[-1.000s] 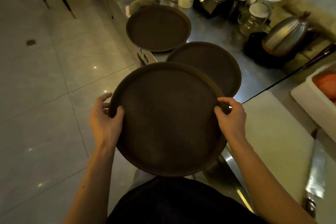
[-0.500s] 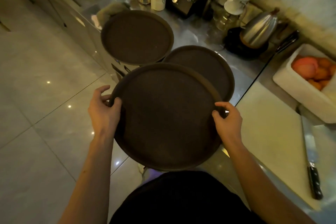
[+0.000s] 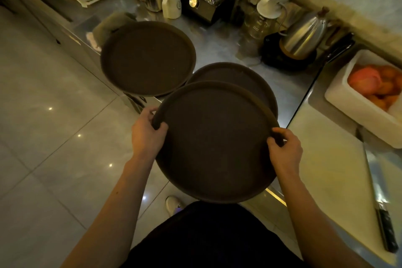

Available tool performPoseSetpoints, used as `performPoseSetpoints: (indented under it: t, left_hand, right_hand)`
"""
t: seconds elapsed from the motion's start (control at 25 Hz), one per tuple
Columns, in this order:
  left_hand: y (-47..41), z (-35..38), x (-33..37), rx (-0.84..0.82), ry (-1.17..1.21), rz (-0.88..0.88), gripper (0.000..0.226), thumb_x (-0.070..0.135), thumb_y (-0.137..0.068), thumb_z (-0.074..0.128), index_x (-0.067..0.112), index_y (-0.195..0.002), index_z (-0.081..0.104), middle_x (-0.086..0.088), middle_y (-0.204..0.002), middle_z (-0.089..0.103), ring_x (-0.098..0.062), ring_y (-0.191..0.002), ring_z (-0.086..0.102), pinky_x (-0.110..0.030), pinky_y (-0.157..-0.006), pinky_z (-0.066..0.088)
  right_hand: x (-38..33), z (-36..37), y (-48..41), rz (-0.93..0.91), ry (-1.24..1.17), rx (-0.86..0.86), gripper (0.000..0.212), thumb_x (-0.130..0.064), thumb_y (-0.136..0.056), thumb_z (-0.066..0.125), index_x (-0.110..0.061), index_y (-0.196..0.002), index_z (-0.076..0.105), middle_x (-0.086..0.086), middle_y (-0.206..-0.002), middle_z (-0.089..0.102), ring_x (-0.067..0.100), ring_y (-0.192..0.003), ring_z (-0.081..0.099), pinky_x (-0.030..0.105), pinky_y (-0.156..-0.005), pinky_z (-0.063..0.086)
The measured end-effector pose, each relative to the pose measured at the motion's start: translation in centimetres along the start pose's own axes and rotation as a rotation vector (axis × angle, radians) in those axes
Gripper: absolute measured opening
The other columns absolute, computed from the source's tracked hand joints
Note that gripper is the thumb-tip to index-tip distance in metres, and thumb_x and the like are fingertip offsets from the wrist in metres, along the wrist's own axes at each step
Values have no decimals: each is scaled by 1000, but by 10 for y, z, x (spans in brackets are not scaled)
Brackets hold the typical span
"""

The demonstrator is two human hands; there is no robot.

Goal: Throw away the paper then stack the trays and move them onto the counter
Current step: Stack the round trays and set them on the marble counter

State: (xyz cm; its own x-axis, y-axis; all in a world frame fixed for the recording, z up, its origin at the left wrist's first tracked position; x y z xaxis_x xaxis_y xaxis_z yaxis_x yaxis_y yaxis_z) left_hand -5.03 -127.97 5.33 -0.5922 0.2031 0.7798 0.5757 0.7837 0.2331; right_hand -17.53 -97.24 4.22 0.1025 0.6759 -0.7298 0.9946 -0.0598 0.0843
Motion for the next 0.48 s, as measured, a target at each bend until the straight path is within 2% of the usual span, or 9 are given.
performPoseSetpoints:
  t: [0.12,0.24,0.32,0.48]
  left_hand:
    - [-16,16,12,-39,-82,-6,45,15,-85,65,26,-127,54,10,-108,63,-9,-91,62,-23,-73,51]
    - [-34,33,25,-79,-114,-35,45,13,-86,64,24,-129,53,-1,-119,66,-17,-98,65,-36,-83,56]
    - [-43,46,34,-95,-143,-45,48,14,-86,64,23,-131,52,-4,-122,66,-13,-91,61,-35,-80,56]
    - [-57,70,43,-131,-192,-54,52,13,-87,65,24,-135,48,-5,-130,62,-1,-80,56,-24,-70,49]
  right_hand:
    - [1,10,-35,1,-35,-1,32,-14,-81,62,-22,-112,66,4,-115,65,22,-105,60,31,-88,44]
    - [5,17,-66,0,-44,1,34,-16,-81,61,-25,-114,63,3,-118,63,23,-103,60,39,-90,49]
    - [8,20,-85,6,-37,-10,37,-17,-81,59,-26,-117,61,3,-120,62,23,-108,58,43,-94,49]
    - [15,27,-113,34,-3,-60,44,-18,-84,60,-24,-126,54,5,-126,59,25,-110,57,42,-94,49]
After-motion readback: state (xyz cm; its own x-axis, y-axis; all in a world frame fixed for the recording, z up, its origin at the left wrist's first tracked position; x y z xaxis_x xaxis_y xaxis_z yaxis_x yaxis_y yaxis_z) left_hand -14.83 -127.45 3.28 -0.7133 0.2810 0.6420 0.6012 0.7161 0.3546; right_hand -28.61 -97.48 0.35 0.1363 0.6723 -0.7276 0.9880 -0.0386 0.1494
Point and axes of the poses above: each hand's wrist, its own y-axis away from the middle knuckle, its own z-axis out of the palm, x = y × z, the point moved 1 cm from there along -y, towards the middle knuckle
